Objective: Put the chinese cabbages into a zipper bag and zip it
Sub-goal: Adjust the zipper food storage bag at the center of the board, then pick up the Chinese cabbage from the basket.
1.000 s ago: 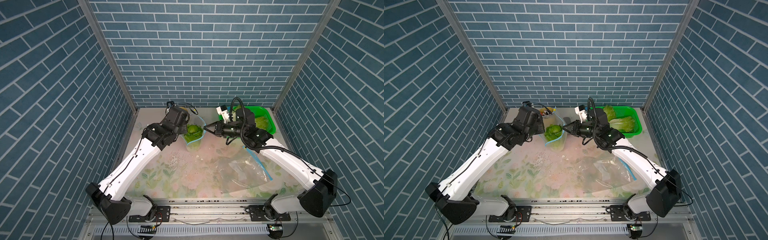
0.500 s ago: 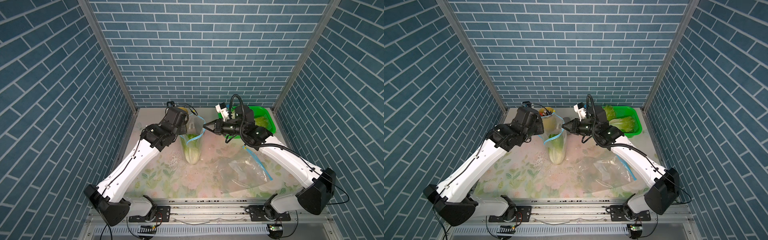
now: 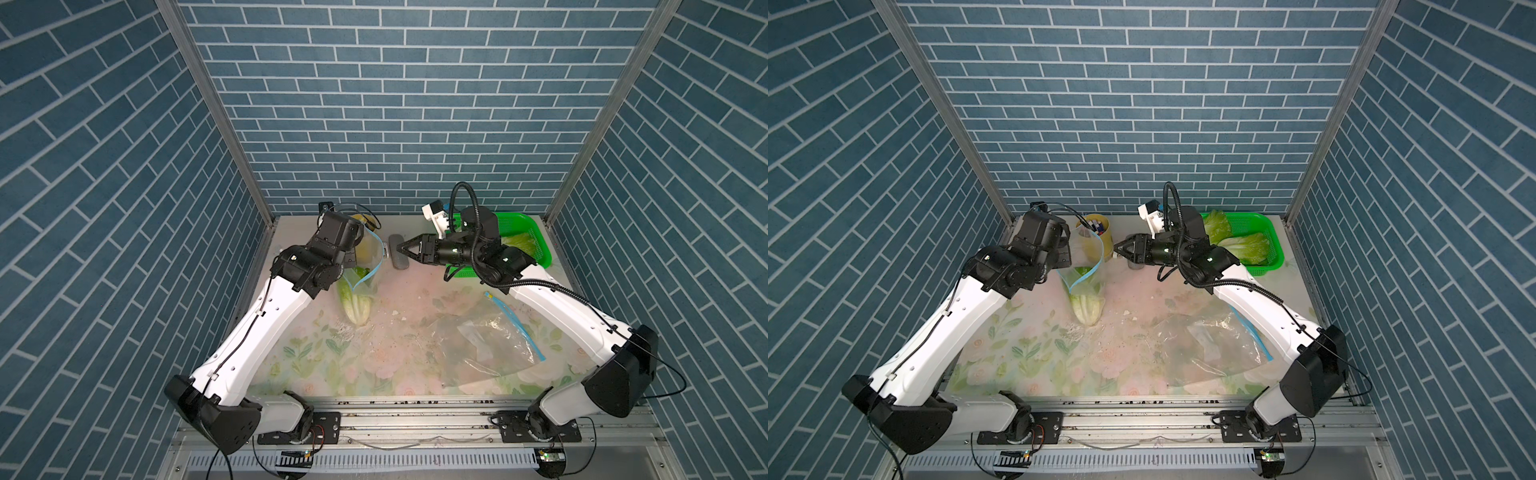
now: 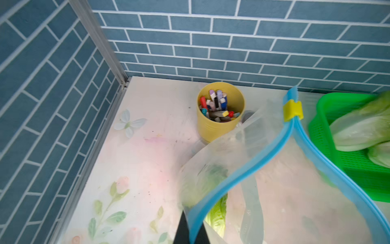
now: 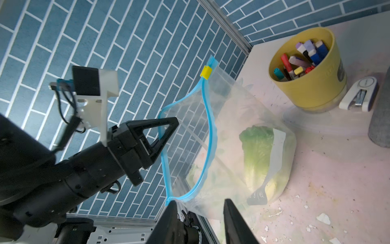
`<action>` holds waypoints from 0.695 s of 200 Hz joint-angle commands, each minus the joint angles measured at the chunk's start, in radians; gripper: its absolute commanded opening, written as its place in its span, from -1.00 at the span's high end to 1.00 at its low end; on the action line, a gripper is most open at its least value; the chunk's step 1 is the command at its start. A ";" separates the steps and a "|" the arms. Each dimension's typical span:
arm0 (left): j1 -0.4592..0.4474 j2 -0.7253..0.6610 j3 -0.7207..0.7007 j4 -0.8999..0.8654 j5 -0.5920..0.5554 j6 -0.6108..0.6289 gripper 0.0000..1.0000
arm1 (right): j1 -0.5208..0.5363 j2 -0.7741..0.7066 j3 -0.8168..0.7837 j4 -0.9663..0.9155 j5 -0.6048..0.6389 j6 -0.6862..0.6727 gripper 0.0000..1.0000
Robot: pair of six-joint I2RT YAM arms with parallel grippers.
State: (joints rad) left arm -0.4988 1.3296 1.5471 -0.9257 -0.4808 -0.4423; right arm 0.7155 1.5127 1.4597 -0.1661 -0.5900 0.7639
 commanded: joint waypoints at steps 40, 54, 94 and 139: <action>0.082 0.009 0.041 -0.080 -0.023 0.073 1.00 | -0.002 0.049 0.103 -0.105 0.134 -0.145 -0.05; 0.082 0.028 0.032 -0.065 0.010 0.062 1.00 | -0.015 0.049 0.096 -0.108 0.161 -0.153 -0.13; 0.072 0.026 -0.056 0.054 0.114 0.030 1.00 | -0.102 0.025 0.050 -0.119 0.240 -0.136 -0.22; -0.005 0.075 -0.056 0.101 0.143 0.016 1.00 | -0.235 0.052 0.041 -0.164 0.292 -0.168 -0.29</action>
State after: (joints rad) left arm -0.4667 1.3766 1.4902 -0.8646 -0.3798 -0.4122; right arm 0.5327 1.5558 1.5078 -0.2996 -0.3592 0.6441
